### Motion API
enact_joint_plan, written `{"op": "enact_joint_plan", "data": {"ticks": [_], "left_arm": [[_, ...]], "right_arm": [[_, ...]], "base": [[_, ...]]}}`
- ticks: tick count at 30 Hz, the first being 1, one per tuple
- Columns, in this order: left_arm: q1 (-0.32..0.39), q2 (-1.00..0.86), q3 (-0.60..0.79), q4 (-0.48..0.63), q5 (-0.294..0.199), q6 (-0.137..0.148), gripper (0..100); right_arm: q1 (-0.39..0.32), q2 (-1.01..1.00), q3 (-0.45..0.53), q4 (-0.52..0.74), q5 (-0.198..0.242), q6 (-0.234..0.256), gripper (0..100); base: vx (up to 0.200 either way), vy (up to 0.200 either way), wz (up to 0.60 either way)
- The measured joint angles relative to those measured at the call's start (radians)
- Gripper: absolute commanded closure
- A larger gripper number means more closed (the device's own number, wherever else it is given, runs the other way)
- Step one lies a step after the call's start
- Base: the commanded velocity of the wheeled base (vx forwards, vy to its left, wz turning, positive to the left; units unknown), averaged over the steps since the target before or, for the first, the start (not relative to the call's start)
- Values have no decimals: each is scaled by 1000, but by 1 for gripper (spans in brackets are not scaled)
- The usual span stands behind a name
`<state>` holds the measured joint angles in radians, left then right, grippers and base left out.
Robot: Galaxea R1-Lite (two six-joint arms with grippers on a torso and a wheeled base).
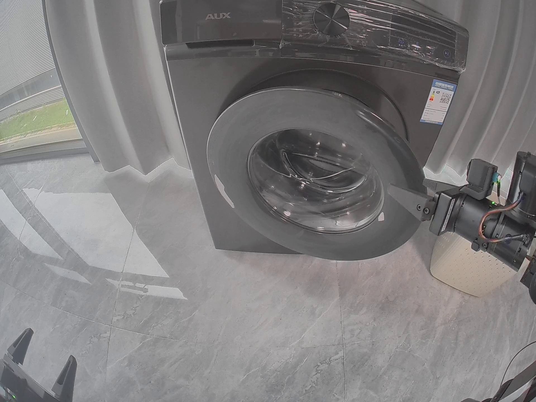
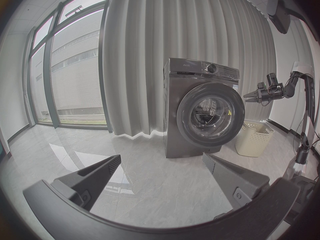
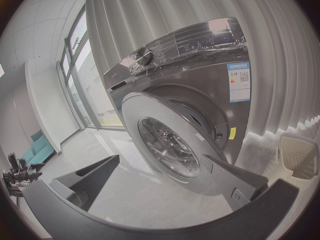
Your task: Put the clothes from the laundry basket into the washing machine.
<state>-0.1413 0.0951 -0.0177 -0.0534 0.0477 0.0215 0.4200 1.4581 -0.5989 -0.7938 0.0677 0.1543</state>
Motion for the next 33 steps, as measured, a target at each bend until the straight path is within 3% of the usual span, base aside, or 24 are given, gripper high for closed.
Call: {"op": "enact_joint_plan", "data": {"ticks": [5,16,23,33], "left_arm": [[0,0,0,0,0,-4,0],[0,0,0,1,1,-16,0],[0,0,0,1,1,-17,0],[0,0,0,1,1,-17,0]], "right_arm": [[-4,70,-31,-22,6,3,0],[-77,265,-217,-109,-8,10,0],[-87,274,-204,-146,-13,9,0],[-39,196,-97,-154,-17,10,0]], "base": [[0,0,0],[0,0,0],[0,0,0],[0,-20,0]]}}
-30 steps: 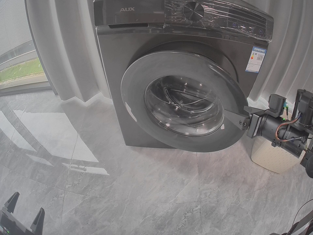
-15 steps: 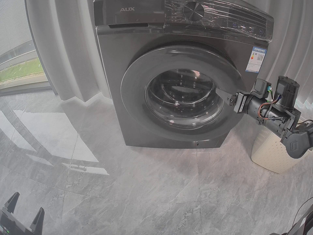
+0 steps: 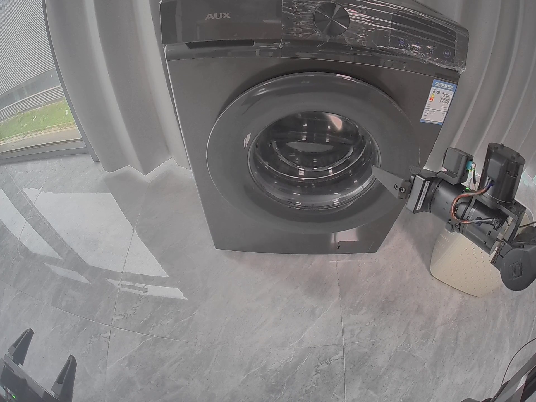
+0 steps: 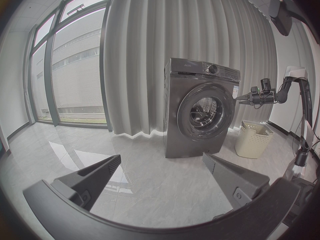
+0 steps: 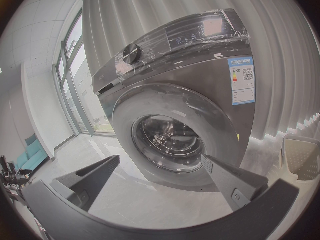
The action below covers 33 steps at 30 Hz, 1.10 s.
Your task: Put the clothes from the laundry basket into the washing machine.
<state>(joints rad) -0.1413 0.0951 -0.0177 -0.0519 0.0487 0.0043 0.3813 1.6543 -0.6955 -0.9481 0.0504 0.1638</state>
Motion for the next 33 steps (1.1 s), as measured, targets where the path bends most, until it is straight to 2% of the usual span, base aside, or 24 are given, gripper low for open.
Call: {"op": "enact_joint_plan", "data": {"ticks": [4,19,25,33], "left_arm": [[0,0,0,0,0,-1,0],[0,0,0,0,0,2,0],[0,0,0,8,0,-15,0],[0,0,0,13,-3,-19,0]], "right_arm": [[6,-10,10,-14,0,0,0],[20,-7,10,-20,-2,0,0],[20,-2,8,-21,-2,0,0],[16,39,-1,-104,-12,0,0]], "base": [[0,-200,0],[0,0,0],[200,0,0],[0,0,0]]}}
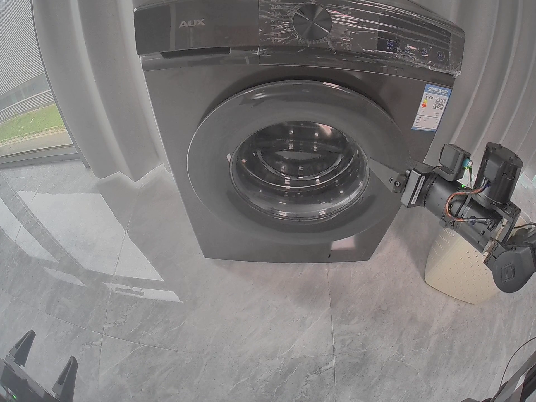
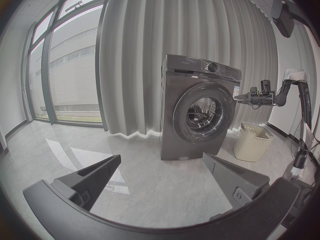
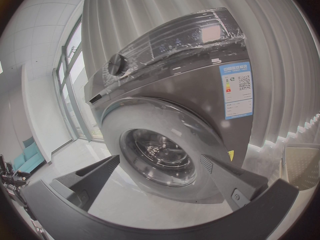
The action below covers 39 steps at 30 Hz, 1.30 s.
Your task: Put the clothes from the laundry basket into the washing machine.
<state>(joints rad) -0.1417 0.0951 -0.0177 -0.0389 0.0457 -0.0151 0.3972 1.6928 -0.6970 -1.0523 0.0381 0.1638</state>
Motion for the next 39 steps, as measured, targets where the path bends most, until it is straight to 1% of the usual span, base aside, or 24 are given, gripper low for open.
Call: {"op": "enact_joint_plan", "data": {"ticks": [2,4,26,28,39], "left_arm": [[0,0,0,1,0,-1,0],[0,0,0,1,0,-1,0],[0,0,0,1,-1,0,0],[0,0,0,1,-5,0,0],[0,0,0,2,-8,0,0]], "right_arm": [[-2,11,-1,-7,-17,0,0],[-2,18,-2,-10,-20,0,0],[-10,53,-51,-11,-24,0,0],[-11,59,-59,-11,-26,2,0],[-16,83,-92,-10,-25,10,0]], "base": [[0,0,0],[0,0,0],[0,0,0],[200,0,0],[0,0,0]]}}
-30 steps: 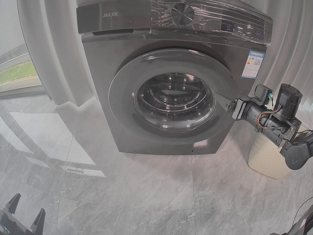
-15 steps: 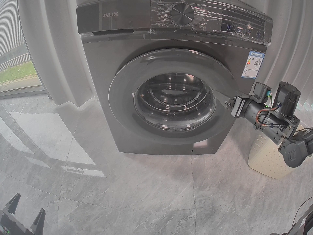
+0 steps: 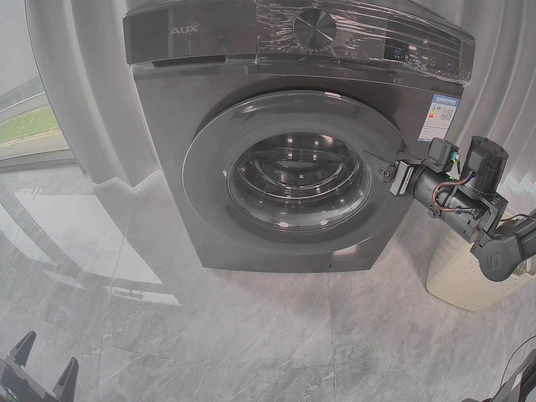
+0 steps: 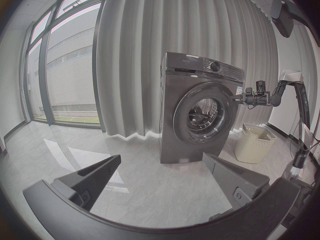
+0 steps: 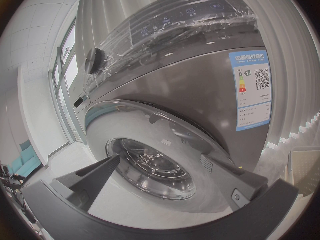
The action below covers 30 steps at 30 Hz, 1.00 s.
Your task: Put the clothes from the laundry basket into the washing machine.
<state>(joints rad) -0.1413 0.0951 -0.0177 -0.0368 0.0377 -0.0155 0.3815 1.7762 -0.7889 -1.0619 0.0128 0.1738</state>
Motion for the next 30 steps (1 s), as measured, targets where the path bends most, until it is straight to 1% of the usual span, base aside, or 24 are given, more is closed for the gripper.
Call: {"op": "enact_joint_plan", "data": {"ticks": [9,16,23,29,30], "left_arm": [[0,0,0,22,-3,1,0],[0,0,0,33,-8,4,0],[0,0,0,34,-8,2,0],[0,0,0,36,-7,2,0],[0,0,0,35,-8,2,0]], "right_arm": [[-17,2,-5,9,7,2,0],[-22,-2,-6,-8,-5,-2,0],[-19,-5,-3,-4,-3,-2,0],[-13,-5,2,25,11,3,0],[-11,-5,3,29,13,4,0]], "base": [[0,0,0],[0,0,0],[200,0,0],[200,0,0],[0,0,0]]}}
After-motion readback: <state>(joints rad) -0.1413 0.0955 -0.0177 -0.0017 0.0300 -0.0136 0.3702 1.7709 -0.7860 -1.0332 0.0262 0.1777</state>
